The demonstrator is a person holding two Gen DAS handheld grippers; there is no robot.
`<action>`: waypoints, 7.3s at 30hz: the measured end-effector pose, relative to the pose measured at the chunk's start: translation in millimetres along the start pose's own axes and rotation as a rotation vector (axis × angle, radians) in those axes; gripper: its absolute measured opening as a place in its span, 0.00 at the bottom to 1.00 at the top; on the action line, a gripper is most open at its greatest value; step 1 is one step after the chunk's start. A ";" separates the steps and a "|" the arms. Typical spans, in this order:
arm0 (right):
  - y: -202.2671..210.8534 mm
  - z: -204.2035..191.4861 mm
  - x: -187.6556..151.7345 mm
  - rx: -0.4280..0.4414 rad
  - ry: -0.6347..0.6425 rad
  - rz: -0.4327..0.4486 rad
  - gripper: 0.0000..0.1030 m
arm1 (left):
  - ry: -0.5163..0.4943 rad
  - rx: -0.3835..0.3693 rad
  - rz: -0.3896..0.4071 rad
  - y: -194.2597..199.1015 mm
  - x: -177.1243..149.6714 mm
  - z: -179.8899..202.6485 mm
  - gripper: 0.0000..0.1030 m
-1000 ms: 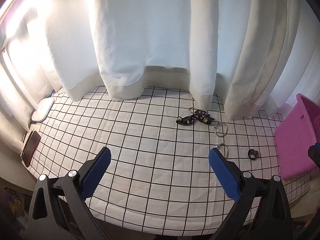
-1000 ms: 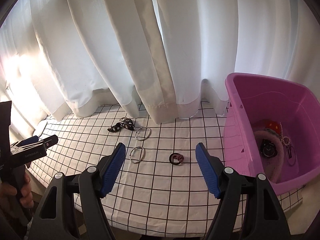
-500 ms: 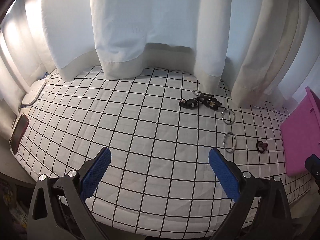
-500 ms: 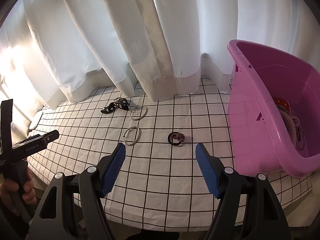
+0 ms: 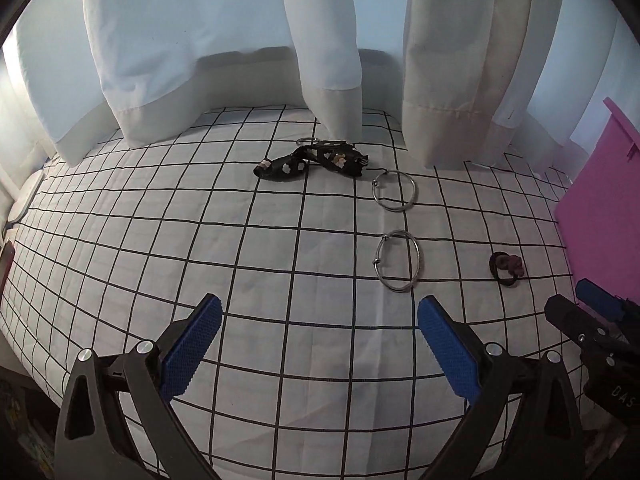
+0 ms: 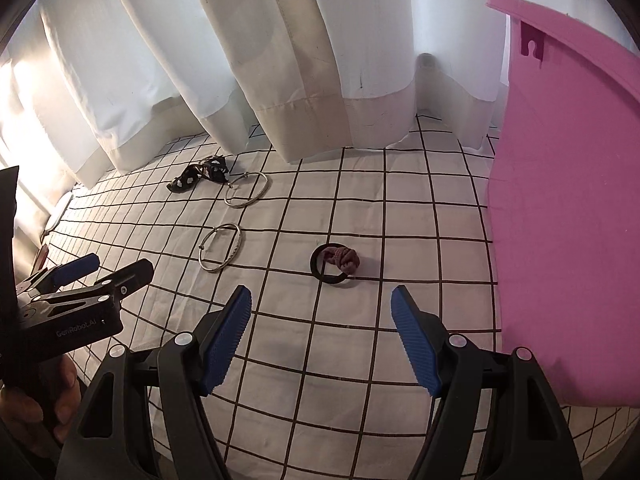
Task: Organize jewelry
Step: 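Grasp a silver hoop bangle with the left tool while the right tool grasps the black hair tie, then lift the bangle and hair tie with both tools and carry them over the pink basin, then open the left tool dropping the bangle while the right tool lowers the hair tie into the basin, then withdraw both open tools from the basin back over the table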
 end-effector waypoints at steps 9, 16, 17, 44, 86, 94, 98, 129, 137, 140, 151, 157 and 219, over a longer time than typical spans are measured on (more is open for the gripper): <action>-37.4 12.2 -2.9 -0.025 -0.005 0.023 0.67 | -0.059 -0.016 0.016 -40.6 1.5 24.1 0.94; -51.0 13.6 -1.7 -0.041 -0.002 0.023 0.67 | -0.059 -0.030 0.000 -58.6 2.2 27.9 0.94; -52.1 13.5 -1.0 -0.041 0.000 0.024 0.67 | -0.056 -0.035 0.000 -59.7 2.5 27.4 0.94; -70.1 8.5 6.2 -0.153 0.090 0.055 0.70 | -0.084 -0.033 0.041 -76.9 11.3 35.0 0.95; -41.6 -14.5 0.4 -0.053 0.118 0.110 0.17 | -0.086 -0.137 0.105 -27.9 2.2 13.8 0.38; -11.7 -38.0 2.4 -0.020 0.098 0.115 0.17 | -0.094 -0.137 0.103 -0.6 14.5 -8.5 0.38; 12.9 -55.5 10.9 -0.004 0.092 0.130 0.17 | -0.116 -0.130 0.119 23.7 26.9 -21.2 0.38; 250.6 105.2 57.9 -0.161 -0.042 0.414 0.17 | -0.274 -0.396 0.337 192.6 76.9 167.6 0.39; 262.7 214.1 54.8 -0.167 -0.063 0.359 0.17 | -0.261 -0.405 0.263 178.6 71.0 272.8 0.39; 256.0 241.0 56.3 -0.146 -0.063 0.325 0.17 | -0.251 -0.391 0.229 167.7 69.0 297.7 0.39; 206.7 283.8 68.2 -0.106 -0.062 0.156 0.17 | -0.206 -0.301 0.080 115.5 64.5 352.9 0.39; 180.9 291.2 67.8 -0.091 -0.058 0.042 0.17 | -0.167 -0.267 -0.053 86.8 61.0 358.8 0.39; 212.5 272.4 81.7 0.014 -0.056 0.152 0.67 | -0.149 -0.118 0.168 170.4 76.1 316.9 0.94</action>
Point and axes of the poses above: each gripper's, at about its wrist camera, not at the fingertips, and y roughly against the way its jaws point, z to its right, x to its top, the point moved 1 cm from there along -y, roughly the way its jaws point, and after that the axes turned 1 degree about -z, right-handed, at the moved point
